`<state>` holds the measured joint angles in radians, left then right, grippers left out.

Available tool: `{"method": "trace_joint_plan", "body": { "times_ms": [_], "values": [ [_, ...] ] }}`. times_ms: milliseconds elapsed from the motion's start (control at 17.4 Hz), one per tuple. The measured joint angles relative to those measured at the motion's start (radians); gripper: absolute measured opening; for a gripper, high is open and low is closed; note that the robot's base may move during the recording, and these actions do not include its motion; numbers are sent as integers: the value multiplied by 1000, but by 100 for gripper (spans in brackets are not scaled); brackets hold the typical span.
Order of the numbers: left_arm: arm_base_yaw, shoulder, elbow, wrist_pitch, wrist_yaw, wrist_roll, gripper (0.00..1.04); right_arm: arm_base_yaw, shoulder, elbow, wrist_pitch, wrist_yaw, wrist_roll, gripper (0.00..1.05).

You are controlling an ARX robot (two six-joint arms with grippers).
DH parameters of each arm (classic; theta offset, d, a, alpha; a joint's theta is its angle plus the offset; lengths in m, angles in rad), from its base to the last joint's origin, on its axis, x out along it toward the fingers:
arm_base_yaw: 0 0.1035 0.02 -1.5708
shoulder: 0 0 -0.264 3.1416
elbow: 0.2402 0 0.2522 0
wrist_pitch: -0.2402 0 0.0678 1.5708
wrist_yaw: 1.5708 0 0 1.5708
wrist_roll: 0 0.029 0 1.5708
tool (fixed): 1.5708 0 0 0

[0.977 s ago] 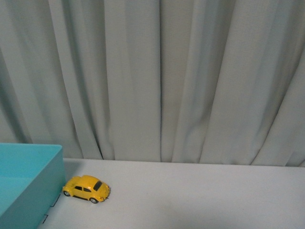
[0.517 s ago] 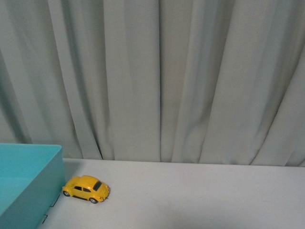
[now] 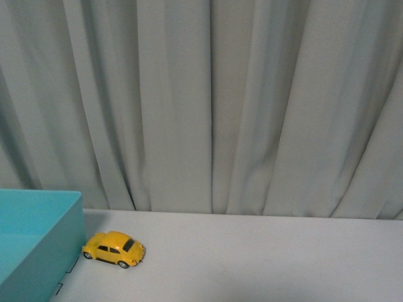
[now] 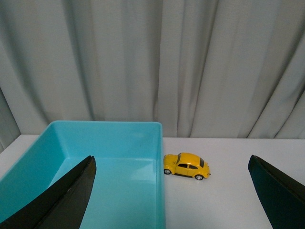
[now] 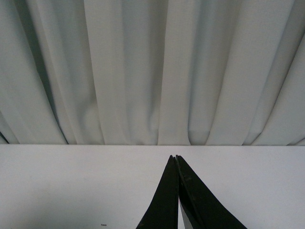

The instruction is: Wind up and store yellow beetle toy

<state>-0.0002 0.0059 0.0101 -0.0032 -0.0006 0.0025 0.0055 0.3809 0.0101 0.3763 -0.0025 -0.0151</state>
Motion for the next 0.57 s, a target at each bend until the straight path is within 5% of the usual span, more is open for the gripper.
{"method": "trace_joint_plan", "body": {
  "times_ms": [575],
  "values": [
    [0,0,0,0,0,0,98,0,-190,0,-185,0,0,2]
  ]
}}
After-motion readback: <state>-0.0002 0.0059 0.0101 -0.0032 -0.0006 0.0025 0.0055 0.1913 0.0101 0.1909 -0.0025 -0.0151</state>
